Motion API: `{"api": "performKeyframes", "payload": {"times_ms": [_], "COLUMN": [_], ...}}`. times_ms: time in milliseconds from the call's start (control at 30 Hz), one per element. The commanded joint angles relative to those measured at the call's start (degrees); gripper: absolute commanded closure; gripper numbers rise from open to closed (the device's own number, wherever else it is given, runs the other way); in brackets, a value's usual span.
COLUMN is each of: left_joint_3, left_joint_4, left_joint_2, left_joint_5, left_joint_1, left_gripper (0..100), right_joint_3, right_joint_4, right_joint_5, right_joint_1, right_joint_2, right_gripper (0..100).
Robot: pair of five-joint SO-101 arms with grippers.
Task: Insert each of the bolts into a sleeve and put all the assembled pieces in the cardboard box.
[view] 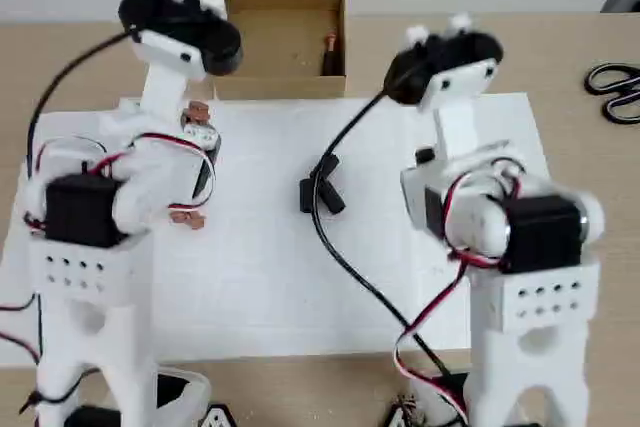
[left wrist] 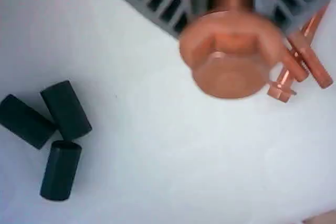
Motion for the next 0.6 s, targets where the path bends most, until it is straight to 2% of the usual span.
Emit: {"api": "performKeyframes", "payload": {"times_ms": [0, 167, 233, 367, 467, 567], "left_joint_3": [6.5, 11.1, 11.3, 10.9, 11.2, 11.3], "left_joint_4": [-8.5, -9.5, -9.7, -10.7, -13.6, -13.4], "left_joint_2": [-5.4, -8.9, -9.6, -9.9, -9.8, -10.0], "left_joint_5": [0.5, 1.5, 5.8, 19.8, 22.7, 22.6], "left_joint_1": [1.6, 7.4, 7.7, 7.9, 8.1, 9.1], "left_gripper": [99, 99, 99, 99, 99, 99], "right_joint_3": [6.8, 14.6, 16.7, 21.4, 26.4, 34.5], "right_joint_4": [-4.0, -7.5, -8.1, -10.9, -16.3, -23.9], "right_joint_5": [0.1, 0.0, 0.0, 0.4, 0.4, 0.1], "right_joint_1": [0.4, -2.7, -5.0, -7.3, -7.2, -7.2], "right_joint_2": [-4.1, -10.1, -13.4, -19.4, -23.4, -27.4], "right_gripper": [99.3, 99.4, 99.4, 99.4, 99.4, 99.4]}}
